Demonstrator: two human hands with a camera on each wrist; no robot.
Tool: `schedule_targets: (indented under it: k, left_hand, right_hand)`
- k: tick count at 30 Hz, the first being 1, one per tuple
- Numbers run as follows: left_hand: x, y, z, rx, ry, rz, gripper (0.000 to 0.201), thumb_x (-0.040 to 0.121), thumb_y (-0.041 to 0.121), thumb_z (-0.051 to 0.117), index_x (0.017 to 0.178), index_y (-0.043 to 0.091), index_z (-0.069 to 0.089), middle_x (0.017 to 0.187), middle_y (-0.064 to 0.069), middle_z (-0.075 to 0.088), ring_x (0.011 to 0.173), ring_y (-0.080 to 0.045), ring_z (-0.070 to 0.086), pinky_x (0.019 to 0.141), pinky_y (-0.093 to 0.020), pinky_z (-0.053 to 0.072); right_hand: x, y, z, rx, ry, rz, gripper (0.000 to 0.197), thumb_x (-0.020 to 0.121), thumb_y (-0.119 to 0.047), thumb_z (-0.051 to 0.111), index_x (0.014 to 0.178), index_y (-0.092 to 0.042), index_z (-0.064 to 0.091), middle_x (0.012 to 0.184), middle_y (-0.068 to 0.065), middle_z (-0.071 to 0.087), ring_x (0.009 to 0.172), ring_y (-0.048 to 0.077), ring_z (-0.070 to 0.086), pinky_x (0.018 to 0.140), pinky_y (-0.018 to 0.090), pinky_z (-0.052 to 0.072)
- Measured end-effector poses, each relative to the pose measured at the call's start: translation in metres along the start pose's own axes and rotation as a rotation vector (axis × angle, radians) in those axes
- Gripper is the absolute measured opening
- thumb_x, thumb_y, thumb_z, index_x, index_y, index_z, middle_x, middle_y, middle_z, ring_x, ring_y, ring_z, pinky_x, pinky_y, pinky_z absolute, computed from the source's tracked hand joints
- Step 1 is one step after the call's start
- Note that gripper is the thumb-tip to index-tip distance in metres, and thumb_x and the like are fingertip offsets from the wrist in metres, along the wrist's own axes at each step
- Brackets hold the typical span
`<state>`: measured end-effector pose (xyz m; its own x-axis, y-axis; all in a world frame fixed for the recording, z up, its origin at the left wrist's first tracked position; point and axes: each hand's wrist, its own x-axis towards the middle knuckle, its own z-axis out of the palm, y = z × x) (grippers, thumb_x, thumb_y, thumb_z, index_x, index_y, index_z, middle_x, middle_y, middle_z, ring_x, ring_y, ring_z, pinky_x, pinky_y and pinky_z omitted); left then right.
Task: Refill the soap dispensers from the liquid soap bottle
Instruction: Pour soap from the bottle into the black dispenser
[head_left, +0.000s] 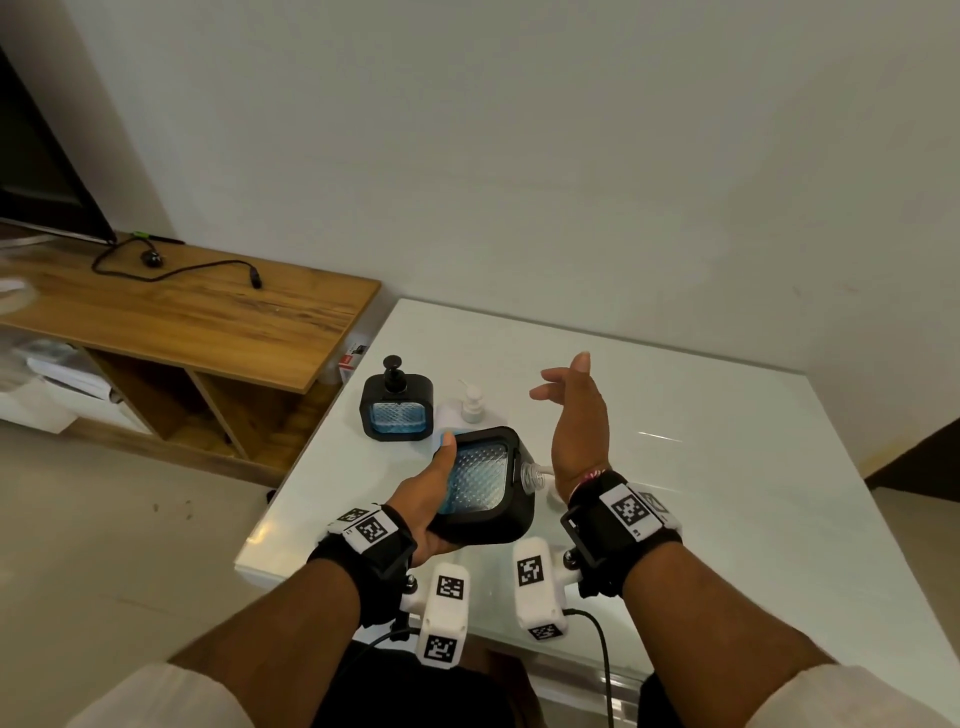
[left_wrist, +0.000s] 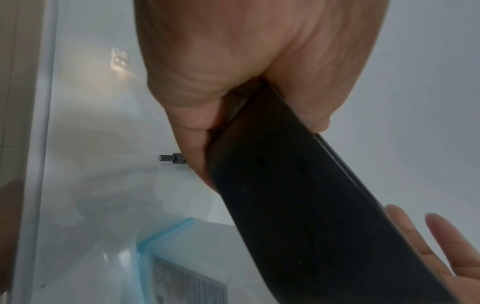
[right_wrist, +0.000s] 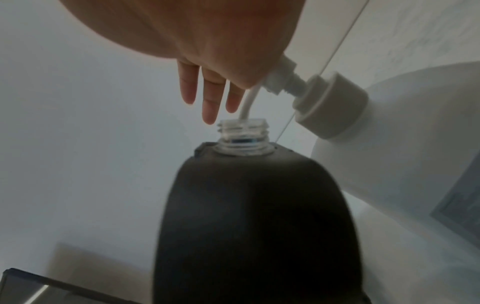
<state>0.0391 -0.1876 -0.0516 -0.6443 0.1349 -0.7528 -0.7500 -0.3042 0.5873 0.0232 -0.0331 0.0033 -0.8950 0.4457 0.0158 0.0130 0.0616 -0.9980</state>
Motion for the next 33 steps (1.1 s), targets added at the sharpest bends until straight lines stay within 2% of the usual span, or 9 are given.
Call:
schedule_targets:
  k: [3,6,11,15,19,22,26,29,33]
  left_hand:
    - [0.001,0.002,0.000,0.016,0.017,0.007,0.064,0.083,0.070,0.066,0.112,0.013,0.064,0.109,-0.019,0.072,0.097,-0.037,0.071,0.076,-0.049,0.060]
    - [0.000,0.000,0.002,0.018,0.026,0.004,0.065,0.082,0.071,0.066,0.110,0.013,0.065,0.108,-0.019,0.073,0.095,-0.036,0.072,0.071,-0.047,0.060]
    - [-0.005,0.001,0.002,0.022,0.007,0.016,0.064,0.084,0.070,0.064,0.111,0.013,0.065,0.109,-0.018,0.073,0.095,-0.036,0.071,0.068,-0.046,0.060]
    - [-0.005,0.002,-0.001,0.011,0.010,0.008,0.064,0.084,0.070,0.064,0.112,0.013,0.063,0.109,-0.019,0.072,0.096,-0.037,0.071,0.071,-0.047,0.060]
    - [-0.005,0.004,0.001,0.016,0.018,0.008,0.057,0.087,0.068,0.063,0.104,0.013,0.062,0.104,-0.017,0.071,0.092,-0.035,0.069,0.067,-0.046,0.057]
    - [-0.008,0.003,0.002,0.019,0.004,0.013,0.058,0.087,0.068,0.063,0.104,0.013,0.062,0.104,-0.018,0.071,0.094,-0.036,0.070,0.069,-0.047,0.058]
    - [-0.007,0.002,-0.001,0.036,0.008,0.024,0.063,0.084,0.071,0.064,0.111,0.014,0.063,0.109,-0.018,0.072,0.098,-0.038,0.070,0.077,-0.050,0.060]
    - [-0.006,0.004,-0.003,0.028,0.015,0.026,0.059,0.085,0.069,0.064,0.107,0.014,0.062,0.106,-0.018,0.071,0.096,-0.037,0.070,0.074,-0.048,0.059]
    - [-0.006,0.003,-0.002,0.029,0.008,0.025,0.057,0.087,0.069,0.063,0.104,0.014,0.062,0.105,-0.018,0.071,0.096,-0.037,0.069,0.075,-0.049,0.058]
  right_hand:
    - [-0.003,0.003,0.004,-0.086,0.005,-0.074,0.056,0.098,-0.061,0.023,0.093,-0.022,0.062,0.087,0.000,0.068,0.094,0.014,0.059,0.094,0.037,0.037]
    - [-0.010,0.005,0.006,-0.237,-0.027,-0.169,0.068,0.083,-0.072,0.015,0.091,-0.023,0.063,0.081,-0.009,0.064,0.094,0.016,0.058,0.100,0.041,0.035]
    - [-0.011,0.001,0.005,-0.094,0.041,-0.065,0.050,0.100,-0.059,0.022,0.090,-0.029,0.061,0.088,-0.005,0.068,0.099,0.011,0.059,0.108,0.048,0.032]
    - [-0.010,0.000,0.005,-0.080,0.036,-0.059,0.050,0.099,-0.059,0.021,0.090,-0.030,0.060,0.090,-0.003,0.069,0.098,0.008,0.059,0.108,0.048,0.032]
    - [-0.013,0.004,0.006,-0.159,-0.015,-0.093,0.056,0.089,-0.070,0.017,0.089,-0.032,0.058,0.087,-0.005,0.066,0.099,0.012,0.057,0.105,0.044,0.035]
    - [-0.012,0.001,0.004,-0.098,0.006,-0.043,0.052,0.098,-0.061,0.023,0.092,-0.027,0.061,0.090,-0.002,0.068,0.098,0.010,0.058,0.104,0.042,0.035]
    - [-0.009,-0.002,0.002,-0.030,0.021,-0.018,0.050,0.101,-0.055,0.024,0.094,-0.023,0.062,0.094,0.003,0.070,0.095,0.006,0.059,0.087,0.025,0.034]
    - [-0.010,0.001,0.003,-0.058,0.000,-0.040,0.051,0.101,-0.053,0.025,0.096,-0.020,0.063,0.092,0.004,0.068,0.091,0.004,0.058,0.077,0.015,0.032]
    - [-0.009,0.003,0.001,-0.061,0.008,-0.029,0.052,0.101,-0.055,0.025,0.096,-0.021,0.063,0.091,0.002,0.068,0.092,0.006,0.058,0.081,0.022,0.034]
